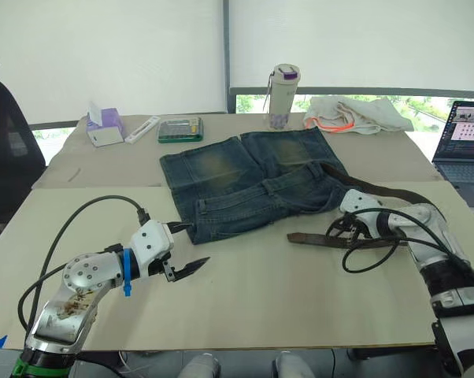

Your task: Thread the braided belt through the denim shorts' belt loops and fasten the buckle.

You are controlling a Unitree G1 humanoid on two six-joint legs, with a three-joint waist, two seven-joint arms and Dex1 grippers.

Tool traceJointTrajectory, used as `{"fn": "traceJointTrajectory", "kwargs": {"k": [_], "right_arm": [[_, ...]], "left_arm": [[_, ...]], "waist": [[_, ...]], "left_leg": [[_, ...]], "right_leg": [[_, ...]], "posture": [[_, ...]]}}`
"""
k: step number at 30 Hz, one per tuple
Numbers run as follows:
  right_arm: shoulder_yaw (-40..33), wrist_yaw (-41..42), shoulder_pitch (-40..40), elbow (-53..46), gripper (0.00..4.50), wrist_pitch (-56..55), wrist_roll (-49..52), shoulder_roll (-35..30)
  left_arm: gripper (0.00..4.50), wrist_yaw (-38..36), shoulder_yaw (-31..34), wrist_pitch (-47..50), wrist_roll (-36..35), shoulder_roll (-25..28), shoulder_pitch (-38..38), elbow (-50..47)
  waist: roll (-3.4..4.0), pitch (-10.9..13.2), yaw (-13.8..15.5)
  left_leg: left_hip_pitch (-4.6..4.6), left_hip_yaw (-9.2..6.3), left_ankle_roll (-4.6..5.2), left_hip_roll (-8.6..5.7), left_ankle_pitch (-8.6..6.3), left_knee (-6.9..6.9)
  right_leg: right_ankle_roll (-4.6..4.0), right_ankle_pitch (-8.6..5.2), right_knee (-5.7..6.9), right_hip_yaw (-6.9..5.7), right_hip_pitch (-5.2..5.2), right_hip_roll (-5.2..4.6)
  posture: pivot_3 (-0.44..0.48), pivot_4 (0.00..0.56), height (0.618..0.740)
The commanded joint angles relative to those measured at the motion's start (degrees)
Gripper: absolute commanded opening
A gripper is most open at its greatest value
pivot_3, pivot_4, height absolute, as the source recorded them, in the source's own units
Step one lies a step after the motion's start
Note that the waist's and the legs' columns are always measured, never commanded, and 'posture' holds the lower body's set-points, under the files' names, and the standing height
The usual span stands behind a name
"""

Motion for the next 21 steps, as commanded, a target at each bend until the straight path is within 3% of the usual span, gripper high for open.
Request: {"fn": "traceJointTrajectory", "kwargs": {"k": [1,9,13,18,21], "right_arm": [[0.6,-1.9,-2.5,1.1,1.56,-6.9,-2.0,-2.0],[5.7,-16.5,-13.5,19.9,4.33,-18.3,-10.6,2.4],[7.4,-19.9,-20.0,29.6,4.44,-20.7,-12.5,6.4],[9.7,-13.2,-23.7,37.6,4.44,-17.6,-13.8,8.4],[8.6,-11.4,-24.7,39.4,3.77,-16.5,-12.5,9.2]], "left_arm": [[4.50,-0.6,0.2,-1.3,0.0,0.4,-1.7,0.7],[4.50,0.2,-0.1,-1.5,0.2,0.0,-2.1,0.6],[4.50,0.9,0.1,-1.5,0.4,-0.2,-1.0,-0.3],[4.50,1.7,-0.2,-1.6,0.7,-0.4,-1.0,-0.1],[4.50,1.8,-0.2,-1.9,0.9,-0.5,-1.1,0.2]], "waist": [[0.02,0.0,-0.2],[0.00,0.0,-0.9],[-0.01,0.0,-1.3],[-0.01,0.0,-1.5],[-0.02,0.0,-1.5]], "left_leg": [[0.00,0.02,0.00,0.02,0.00,0.00],[0.02,0.10,-0.01,0.23,0.00,-0.01],[0.01,0.10,-0.01,0.24,0.00,-0.02],[0.04,0.10,-0.01,0.27,0.00,-0.02],[0.06,0.09,-0.01,0.30,0.00,-0.02]], "right_leg": [[0.00,0.00,0.00,0.02,-0.01,0.02],[-0.18,0.10,-0.02,0.06,-0.05,0.22],[-0.21,0.12,-0.03,0.09,-0.06,0.22],[-0.25,0.15,-0.02,0.10,-0.05,0.28],[-0.26,0.15,-0.02,0.10,-0.02,0.32]], "posture": [[0.000,0.150,0.740],[0.000,0.150,0.740],[0.000,0.150,0.740],[0.000,0.150,0.740],[0.000,0.150,0.740]]}}
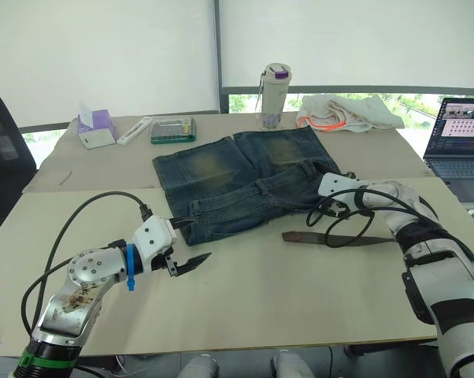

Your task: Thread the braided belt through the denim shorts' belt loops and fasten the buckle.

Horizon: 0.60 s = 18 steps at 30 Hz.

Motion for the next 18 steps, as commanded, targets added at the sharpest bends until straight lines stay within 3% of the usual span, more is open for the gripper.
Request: {"fn": "traceJointTrajectory", "kwargs": {"k": [1,9,11,14,18], "right_arm": [[-0.9,3.8,-0.4,2.7,3.34,2.3,1.5,1.1],[-3.3,4.2,-0.7,3.7,0.55,4.5,4.0,1.8],[-4.4,1.0,-0.5,3.8,0.05,4.5,4.8,2.0],[-5.9,-4.3,0.0,3.6,0.05,4.5,5.7,2.0],[-6.7,-0.2,1.8,1.7,0.05,7.8,6.4,0.1]], "left_arm": [[4.50,0.5,0.4,-1.1,0.5,0.0,-0.4,-1.1],[4.50,1.1,-0.1,-1.4,1.0,-0.9,-0.1,-1.2],[4.50,1.2,-0.2,-1.4,1.0,-1.1,-0.3,-1.1],[4.50,1.2,-0.4,-1.5,1.1,-1.3,-0.4,-1.1],[4.50,1.0,-0.3,-1.4,1.0,-1.2,-0.1,-1.3]], "waist": [[0.00,0.0,-0.1],[0.00,0.0,-0.1],[0.00,0.0,-0.1],[0.01,0.0,-0.1],[0.01,0.0,0.0]], "left_leg": [[0.00,0.00,-0.01,0.02,-0.01,0.00],[0.02,0.00,-0.02,0.07,-0.01,0.00],[0.01,0.00,-0.02,0.07,-0.01,0.00],[0.01,0.01,-0.02,0.07,-0.01,0.00],[0.00,0.04,-0.02,0.05,-0.01,0.01]], "right_leg": [[-0.01,0.00,0.00,0.00,0.00,0.02],[-0.07,0.04,0.03,0.02,-0.02,0.08],[-0.07,0.04,0.04,0.03,-0.03,0.09],[-0.08,0.05,0.04,0.05,-0.05,0.08],[-0.07,0.05,0.05,0.09,-0.06,0.08]], "posture": [[0.000,0.150,0.740],[0.000,0.150,0.740],[0.000,0.150,0.740],[0.000,0.150,0.740],[0.000,0.150,0.740]]}}
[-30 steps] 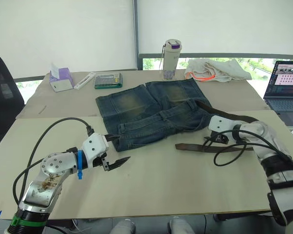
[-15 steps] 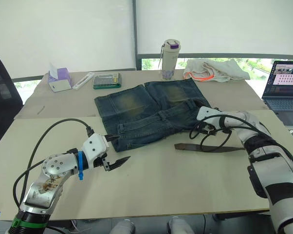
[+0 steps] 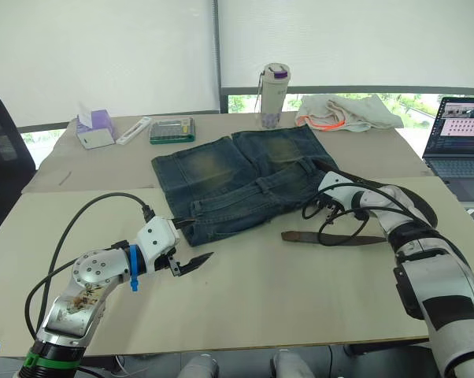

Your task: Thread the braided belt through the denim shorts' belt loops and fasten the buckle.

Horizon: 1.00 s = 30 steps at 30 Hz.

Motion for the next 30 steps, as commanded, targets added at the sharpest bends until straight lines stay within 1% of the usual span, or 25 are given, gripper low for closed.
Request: {"fn": "traceJointTrajectory", "kwargs": {"k": [1,2,3,5,7,9,11,13,15,17,20,22,24,26,27,28,30], "right_arm": [[-2.4,4.9,3.2,-5.2,0.05,6.2,2.9,-3.8],[-2.8,7.3,4.6,-7.5,0.05,8.6,3.8,-4.5],[-3.6,10.9,7.9,-13.8,0.05,12.8,5.8,-5.7],[-6.1,16.2,18.1,-34.4,0.05,24.7,10.8,-7.7],[-7.7,18.1,26.5,-51.6,0.05,35.1,14.1,-9.6],[-8.9,18.8,34.0,-65.6,0.05,43.0,16.2,-11.5],[-10.2,18.6,40.1,-76.0,0.05,49.6,18.0,-13.4],[-11.2,19.8,45.9,-83.5,0.05,52.8,19.2,-16.6],[-12.3,20.8,50.2,-88.6,0.05,54.6,21.4,-19.0],[-13.8,20.1,52.7,-91.5,0.05,55.7,23.1,-20.0],[-16.4,17.9,54.1,-91.8,0.05,53.2,23.6,-20.2],[-17.3,17.3,53.2,-91.0,0.05,48.9,24.3,-19.6],[-19.1,17.3,51.1,-89.8,0.70,47.5,26.5,-19.1],[-21.2,18.7,51.2,-89.7,1.28,45.2,28.5,-19.7],[-22.3,18.6,51.1,-89.3,1.76,44.8,29.1,-20.0],[-23.6,19.1,51.1,-88.9,1.95,44.7,30.1,-20.3],[-26.3,21.5,51.8,-88.6,2.69,44.4,32.8,-21.7]], "left_arm": [[4.50,0.1,0.4,-1.4,0.1,0.2,0.1,-1.3],[4.50,0.1,0.5,-1.4,0.1,0.2,0.2,-1.3],[4.50,0.1,0.6,-1.3,0.0,0.3,0.5,-1.5],[4.50,0.0,0.9,-1.1,-0.2,0.5,1.0,-1.6],[4.50,-0.3,0.9,-1.2,-0.2,0.6,1.3,-1.5],[4.50,-0.5,0.7,-1.5,-0.1,0.7,1.3,-1.2],[4.50,-0.7,0.5,-1.5,0.0,0.7,1.0,-0.9],[4.50,-0.9,0.3,-1.4,0.0,0.7,0.5,-0.7],[4.50,-1.2,0.2,-1.4,-0.2,0.8,0.3,-0.6],[4.50,-1.6,0.2,-1.4,-0.3,1.0,0.4,-0.6],[4.50,-1.9,0.1,-1.4,-0.2,1.0,0.5,-0.7],[4.50,-2.0,0.0,-1.3,-0.2,0.9,0.4,-0.6],[4.50,-2.1,-0.3,-1.3,-0.2,0.8,0.0,-0.4],[4.50,-2.3,-0.4,-1.3,-0.1,0.7,-0.2,-0.3],[4.50,-2.3,-0.5,-1.4,0.0,0.8,-0.3,-0.2],[4.50,-2.4,-0.5,-1.4,-0.1,0.8,-0.3,-0.2],[4.50,-2.4,-0.5,-1.4,-0.1,0.8,-0.3,-0.2]], "waist": [[0.00,0.0,0.0],[0.00,0.0,0.1],[0.00,0.0,0.4],[0.02,0.0,1.6],[0.09,0.0,2.3],[0.12,-0.1,2.6],[0.13,-0.1,2.6],[0.13,-0.1,2.5],[0.15,-0.1,2.6],[0.10,-0.1,2.6],[0.04,-0.1,2.7],[0.04,-0.1,2.7],[0.01,0.0,2.5],[0.01,0.0,2.5],[0.00,0.0,2.5],[0.00,0.0,2.5],[-0.01,0.0,2.5]], "left_leg": [[0.00,0.00,0.00,0.00,0.00,0.00],[0.00,0.00,0.00,0.00,0.00,0.00],[0.00,0.00,0.00,-0.01,0.00,0.00],[-0.03,-0.02,0.00,-0.01,-0.01,0.01],[-0.06,-0.13,-0.04,0.12,-0.07,0.04],[-0.14,-0.13,-0.07,0.11,-0.09,0.08],[-0.10,-0.07,-0.08,0.11,-0.11,0.11],[-0.08,-0.02,-0.08,0.14,-0.11,0.15],[-0.09,-0.02,-0.09,0.21,-0.11,0.17],[-0.11,-0.02,-0.11,0.21,-0.13,0.19],[-0.11,-0.02,-0.12,0.22,-0.13,0.22],[-0.10,0.00,-0.12,0.23,-0.13,0.22],[-0.10,0.01,-0.12,0.24,-0.13,0.22],[-0.10,0.03,-0.12,0.26,-0.13,0.22],[-0.10,0.03,-0.12,0.27,-0.13,0.21],[-0.10,0.03,-0.12,0.29,-0.13,0.21],[-0.11,0.03,-0.12,0.28,-0.13,0.21]], "right_leg": [[0.00,0.00,0.00,0.00,0.00,0.00],[0.00,0.00,0.00,0.00,0.00,0.00],[0.00,0.00,-0.01,0.00,0.00,0.00],[0.01,0.00,-0.05,-0.04,0.03,-0.01],[0.03,-0.02,-0.06,-0.12,0.06,-0.01],[0.04,-0.03,-0.05,-0.12,0.02,0.00],[0.07,-0.05,-0.04,-0.10,0.05,0.03],[0.21,-0.13,-0.03,-0.09,0.08,0.03],[0.62,-0.38,-0.04,-0.10,0.11,0.03],[0.66,-0.40,-0.06,-0.09,0.12,0.02],[0.65,-0.40,-0.05,-0.09,0.12,0.02],[0.65,-0.39,-0.05,-0.08,0.11,0.02],[0.65,-0.40,-0.05,-0.08,0.10,0.02],[0.65,-0.39,-0.06,-0.08,0.10,0.02],[0.65,-0.39,-0.05,-0.08,0.10,0.03],[0.65,-0.39,-0.06,-0.08,0.10,0.03],[0.64,-0.39,-0.06,-0.08,0.10,0.03]], "posture": [[0.000,0.150,0.740],[0.000,0.150,0.740],[0.000,0.150,0.740],[0.000,0.150,0.740],[0.000,0.150,0.740],[0.000,0.150,0.740],[0.000,0.150,0.740],[0.000,0.150,0.740],[0.000,0.150,0.740],[0.000,0.150,0.740],[0.000,0.150,0.740],[0.000,0.150,0.740],[0.000,0.150,0.740],[0.000,0.150,0.740],[0.000,0.150,0.740],[0.000,0.150,0.740],[0.000,0.150,0.740]]}}
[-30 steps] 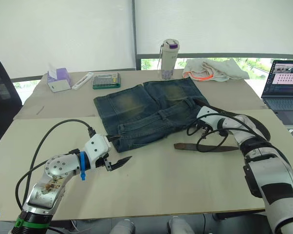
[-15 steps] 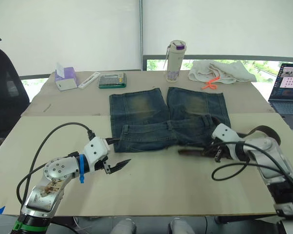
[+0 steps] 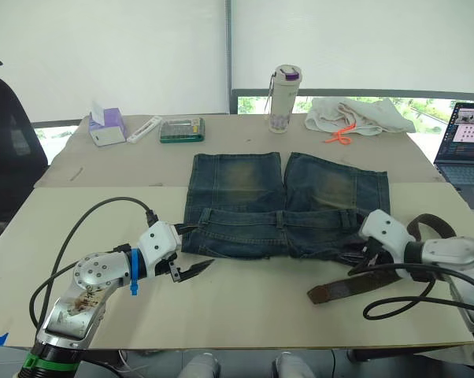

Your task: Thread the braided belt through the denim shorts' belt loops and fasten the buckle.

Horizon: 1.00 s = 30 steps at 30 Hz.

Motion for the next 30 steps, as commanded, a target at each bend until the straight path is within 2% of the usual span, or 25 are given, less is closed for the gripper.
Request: {"fn": "traceJointTrajectory", "kwargs": {"k": [1,2,5,12,21,30], "right_arm": [[-8.0,6.8,1.5,0.7,3.13,-2.7,6.0,-4.2],[-9.5,9.4,2.7,1.1,3.13,-3.6,7.4,-5.5],[-10.8,15.3,10.4,6.0,3.13,-15.7,2.9,-11.3],[-2.8,11.4,11.1,19.3,3.13,-34.2,-8.6,-14.9],[3.7,7.4,6.1,22.6,3.13,-38.6,-11.8,-10.9],[7.0,9.0,3.7,21.4,3.13,-38.4,-11.5,-10.4]], "left_arm": [[4.50,-0.2,0.4,-1.2,-0.1,0.2,-0.9,-0.6],[4.50,-0.2,0.4,-1.3,-0.1,0.2,-0.9,-0.6],[4.50,0.0,0.3,-1.2,0.0,0.2,-0.8,-0.7],[4.50,0.2,0.1,-1.0,0.0,0.1,-0.9,-1.2],[4.50,0.5,-0.3,-0.7,0.1,-0.1,-1.1,-1.6],[4.50,0.3,-1.1,-0.6,0.1,-0.4,-2.4,-1.0]], "waist": [[0.00,0.0,0.1],[0.00,0.0,0.4],[-0.02,0.0,0.7],[0.00,0.1,-0.6],[-0.18,0.1,-1.0],[-0.22,0.1,-1.2]], "left_leg": [[-0.01,0.00,0.00,-0.01,0.00,0.01],[0.00,0.00,0.00,0.00,0.00,0.00],[-0.01,0.00,0.02,-0.02,-0.01,0.02],[0.09,0.26,0.01,0.13,-0.02,-0.01],[0.10,0.26,0.00,0.15,-0.02,0.02],[0.13,0.25,-0.01,0.18,-0.03,0.01]], "right_leg": [[-0.01,0.01,0.00,0.01,0.00,-0.01],[-0.08,0.05,-0.01,0.01,0.01,-0.01],[-0.09,0.05,-0.05,-0.03,0.07,-0.02],[-0.02,-0.02,0.00,0.03,0.08,0.00],[-0.05,0.00,-0.01,0.12,0.10,0.10],[-0.24,0.10,0.00,0.16,0.09,0.21]], "posture": [[0.000,0.150,0.740],[0.000,0.150,0.740],[0.000,0.150,0.740],[0.000,0.150,0.740],[0.000,0.150,0.740],[0.000,0.150,0.740]]}}
